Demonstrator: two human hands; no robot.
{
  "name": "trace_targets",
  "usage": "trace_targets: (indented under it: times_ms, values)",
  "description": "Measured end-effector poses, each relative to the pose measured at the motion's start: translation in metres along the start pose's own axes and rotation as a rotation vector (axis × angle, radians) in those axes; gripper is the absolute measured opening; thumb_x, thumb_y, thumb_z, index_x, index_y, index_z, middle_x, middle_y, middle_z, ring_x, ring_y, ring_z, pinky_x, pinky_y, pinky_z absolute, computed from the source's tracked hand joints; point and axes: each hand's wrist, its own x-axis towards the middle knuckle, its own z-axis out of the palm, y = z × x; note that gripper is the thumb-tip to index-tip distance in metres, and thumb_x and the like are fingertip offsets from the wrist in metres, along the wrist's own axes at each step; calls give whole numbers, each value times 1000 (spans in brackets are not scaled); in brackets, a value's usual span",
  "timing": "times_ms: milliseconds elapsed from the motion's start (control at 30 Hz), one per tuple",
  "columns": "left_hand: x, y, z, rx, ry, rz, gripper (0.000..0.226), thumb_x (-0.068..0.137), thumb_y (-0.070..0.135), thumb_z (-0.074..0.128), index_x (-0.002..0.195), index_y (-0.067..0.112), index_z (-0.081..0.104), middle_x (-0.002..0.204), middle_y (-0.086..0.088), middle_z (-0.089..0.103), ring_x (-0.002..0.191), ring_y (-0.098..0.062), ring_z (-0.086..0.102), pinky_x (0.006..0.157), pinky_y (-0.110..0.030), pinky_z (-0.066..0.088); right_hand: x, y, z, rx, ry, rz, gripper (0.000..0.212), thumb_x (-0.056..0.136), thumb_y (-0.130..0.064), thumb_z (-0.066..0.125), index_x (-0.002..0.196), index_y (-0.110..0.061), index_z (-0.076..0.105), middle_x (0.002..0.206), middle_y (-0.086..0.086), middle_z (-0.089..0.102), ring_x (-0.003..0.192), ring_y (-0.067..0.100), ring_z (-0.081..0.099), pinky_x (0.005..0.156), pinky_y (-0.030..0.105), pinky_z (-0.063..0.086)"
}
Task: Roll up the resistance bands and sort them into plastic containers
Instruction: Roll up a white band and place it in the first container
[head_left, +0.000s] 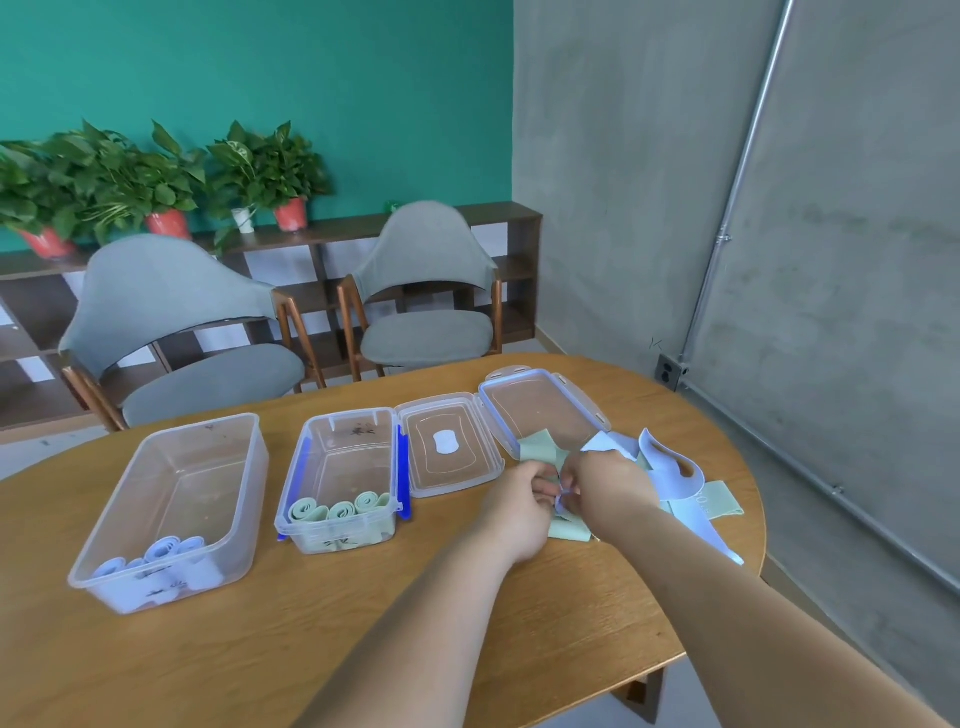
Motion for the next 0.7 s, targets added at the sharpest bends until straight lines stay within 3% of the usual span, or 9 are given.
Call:
trace_targets:
  times_ms: [100, 200, 367, 567, 700]
  values:
    - [-3, 5, -5, -51, 30, -1, 42, 101, -1, 50, 135, 22, 61, 111, 9, 72, 106, -10, 69, 103, -33, 55, -5, 2, -7, 69, 51, -45, 20, 95, -33, 67, 115, -34, 68, 101, -9, 69, 89, 15, 66, 61, 24, 45]
    - [-7, 13, -13, -98, 73, 3, 40, 101, 0, 55, 133, 24, 59, 110, 11, 73, 104, -7, 70, 100, -31, 56, -8, 3, -14, 89, 137, -80, 17, 96, -29, 64, 109, -36, 72, 97, -9, 68, 86, 16, 67, 64, 28, 49]
    - [-17, 27, -33, -138, 144, 31, 35, 98, 8, 67, 128, 25, 61, 108, 10, 71, 100, -4, 68, 92, -24, 55, -17, -7, -38, 119, 223, -130, 6, 98, -38, 65, 101, -37, 70, 96, -9, 71, 86, 16, 66, 65, 29, 49]
    - [-28, 46, -61, -118, 269, 64, 23, 94, 16, 72, 116, 21, 70, 98, 7, 75, 94, -12, 72, 94, -39, 60, -27, -26, -69, 271, 347, -230, 7, 95, -38, 70, 88, -35, 68, 88, -12, 66, 84, 12, 61, 64, 27, 43]
    - [-40, 58, -85, -65, 339, 105, 17, 92, 24, 79, 107, 20, 73, 92, 10, 73, 88, -11, 71, 84, -30, 60, -37, -40, -87, 348, 368, -319, 12, 92, -40, 74, 85, -38, 64, 91, -17, 62, 87, 8, 59, 71, 29, 47]
